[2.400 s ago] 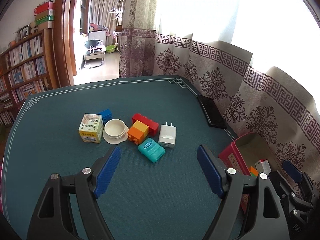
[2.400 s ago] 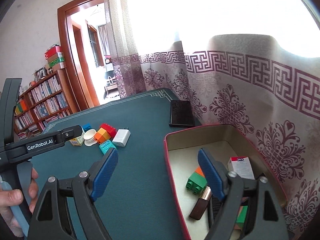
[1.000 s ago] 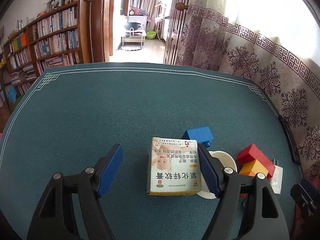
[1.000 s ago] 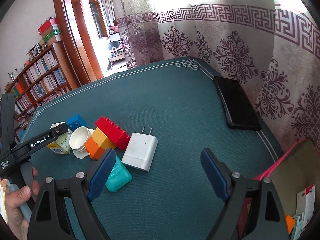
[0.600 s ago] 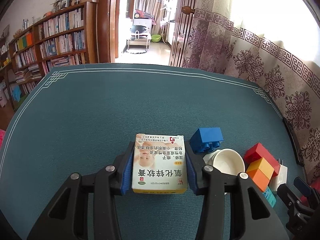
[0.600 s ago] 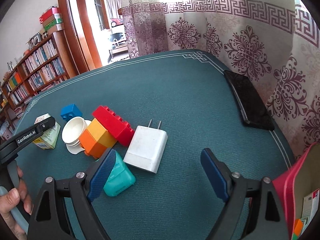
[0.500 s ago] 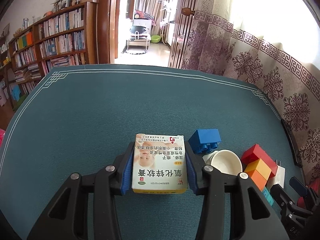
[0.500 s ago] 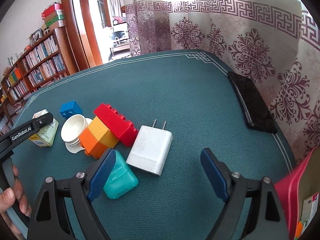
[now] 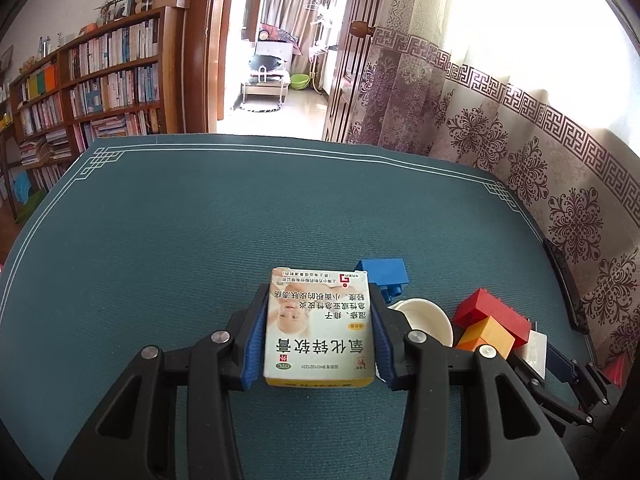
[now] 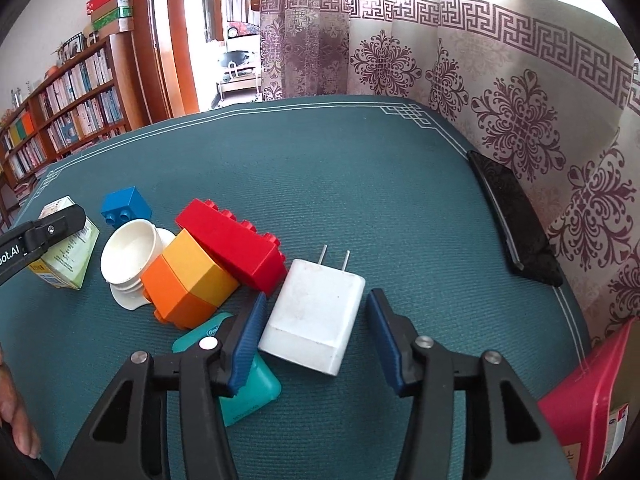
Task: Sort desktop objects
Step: 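Grasp the yellow ointment box with the left gripper while the right gripper grasps the white charger, then carry the ointment box and charger into the red tin and open both grippers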
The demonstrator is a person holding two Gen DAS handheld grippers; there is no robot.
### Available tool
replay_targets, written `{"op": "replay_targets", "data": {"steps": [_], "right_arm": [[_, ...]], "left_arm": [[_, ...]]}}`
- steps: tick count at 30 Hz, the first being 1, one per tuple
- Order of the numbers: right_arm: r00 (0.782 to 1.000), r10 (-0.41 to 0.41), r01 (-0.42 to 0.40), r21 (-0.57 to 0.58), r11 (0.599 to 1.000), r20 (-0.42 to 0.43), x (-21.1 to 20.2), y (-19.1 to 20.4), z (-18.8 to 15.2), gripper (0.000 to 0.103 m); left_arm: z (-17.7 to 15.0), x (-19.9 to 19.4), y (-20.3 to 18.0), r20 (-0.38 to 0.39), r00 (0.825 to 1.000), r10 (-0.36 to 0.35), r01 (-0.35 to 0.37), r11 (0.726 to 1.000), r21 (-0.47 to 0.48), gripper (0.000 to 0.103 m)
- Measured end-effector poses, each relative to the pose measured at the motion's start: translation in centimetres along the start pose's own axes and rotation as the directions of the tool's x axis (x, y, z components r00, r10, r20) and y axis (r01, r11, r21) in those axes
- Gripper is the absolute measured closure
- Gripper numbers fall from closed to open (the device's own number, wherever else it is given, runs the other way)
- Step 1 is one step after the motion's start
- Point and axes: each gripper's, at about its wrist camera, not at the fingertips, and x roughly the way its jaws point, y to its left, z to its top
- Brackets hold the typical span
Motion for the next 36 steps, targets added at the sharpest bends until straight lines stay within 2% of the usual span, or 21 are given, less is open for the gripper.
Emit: {"op": "replay_targets", "data": {"steps": [2,4,12,21,36], "right_arm": [[1.0,0.001,-0.001,0.002,1.0,0.002,-0.2,-0.1,-0.1,0.059],[1.0,0.021,-0.021,0.017,1.0,0.001,-0.5,-0.3,-0.2,0.061],[0.999,0.044,-0.045,0.041,0.998,0.026,-3.1,-0.7,-1.2,0.061],[0.997,0.037,-0.043,0.087,0.995,0.069,-7.7,-2.3,-2.4,0.061],[0.986,-0.085,0.06,0.169,0.984,0.145,-16.2,-7.6,-5.5,0.061]], "left_arm": [[0.1,-0.3,0.0,0.006,1.0,-0.006,0.006,1.0,-0.003,0.055],[0.2,-0.6,0.0,0.012,1.0,-0.012,0.013,1.0,-0.005,0.055],[0.1,-1.6,-1.3,0.021,0.998,-0.06,0.06,0.998,0.013,0.055],[-1.0,-3.6,-5.5,0.033,0.988,-0.149,0.145,0.985,0.094,0.055],[-2.6,-9.1,-10.9,0.076,0.951,-0.298,0.276,0.936,0.218,0.055]]}}
